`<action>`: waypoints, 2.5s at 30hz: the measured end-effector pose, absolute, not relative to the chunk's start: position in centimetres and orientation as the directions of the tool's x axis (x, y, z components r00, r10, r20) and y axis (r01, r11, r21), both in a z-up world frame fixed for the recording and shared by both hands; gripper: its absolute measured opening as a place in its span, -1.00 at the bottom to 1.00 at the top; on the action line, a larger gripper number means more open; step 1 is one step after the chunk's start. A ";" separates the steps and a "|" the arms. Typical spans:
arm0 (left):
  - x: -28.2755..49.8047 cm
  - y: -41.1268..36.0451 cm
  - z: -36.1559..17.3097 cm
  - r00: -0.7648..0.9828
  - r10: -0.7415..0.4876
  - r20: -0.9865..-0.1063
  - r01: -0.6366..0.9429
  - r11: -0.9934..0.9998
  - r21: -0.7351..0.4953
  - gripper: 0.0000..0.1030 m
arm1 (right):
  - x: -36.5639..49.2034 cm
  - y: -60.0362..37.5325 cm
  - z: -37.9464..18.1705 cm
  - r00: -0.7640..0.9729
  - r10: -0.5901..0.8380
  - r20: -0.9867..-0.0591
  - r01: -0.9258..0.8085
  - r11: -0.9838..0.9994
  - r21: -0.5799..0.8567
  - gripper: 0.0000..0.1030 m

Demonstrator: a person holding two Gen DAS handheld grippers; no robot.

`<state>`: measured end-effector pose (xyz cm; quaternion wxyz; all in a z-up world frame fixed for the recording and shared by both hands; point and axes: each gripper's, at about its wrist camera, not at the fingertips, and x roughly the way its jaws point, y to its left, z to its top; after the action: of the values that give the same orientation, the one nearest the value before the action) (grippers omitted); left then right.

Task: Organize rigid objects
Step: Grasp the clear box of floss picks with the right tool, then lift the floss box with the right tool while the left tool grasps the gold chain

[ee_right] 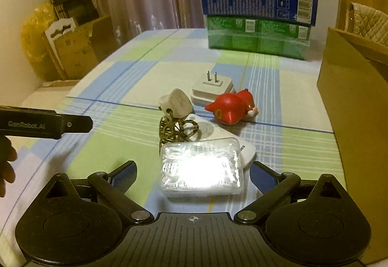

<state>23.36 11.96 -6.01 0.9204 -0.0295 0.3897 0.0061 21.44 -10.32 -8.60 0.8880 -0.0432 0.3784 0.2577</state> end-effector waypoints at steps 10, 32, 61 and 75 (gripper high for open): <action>24.1 10.9 -6.6 0.675 -0.045 -0.736 0.009 0.999 -0.053 0.79 | 23.3 -9.2 -10.2 0.554 0.389 -0.736 -0.484 0.870 0.096 0.87; 24.6 7.4 -6.8 0.680 -0.172 -0.713 0.217 0.976 -0.028 0.67 | 23.3 -12.8 -6.7 0.596 0.355 -0.720 -0.440 0.895 0.077 0.63; 28.7 0.4 -10.7 0.638 -0.256 -0.726 0.507 0.849 0.146 -0.47 | 25.2 -17.0 -4.7 0.613 0.383 -0.691 -0.385 0.909 0.162 0.63; 26.4 2.2 -8.2 0.635 -0.260 -0.728 0.329 0.943 -0.049 -0.57 | 24.3 -16.6 -3.1 0.638 0.403 -0.656 -0.378 0.906 0.190 0.63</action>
<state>26.38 2.21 -8.16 0.9031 0.0441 0.3949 -0.1631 24.29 -16.64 -3.08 0.9048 0.0175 0.3667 0.2158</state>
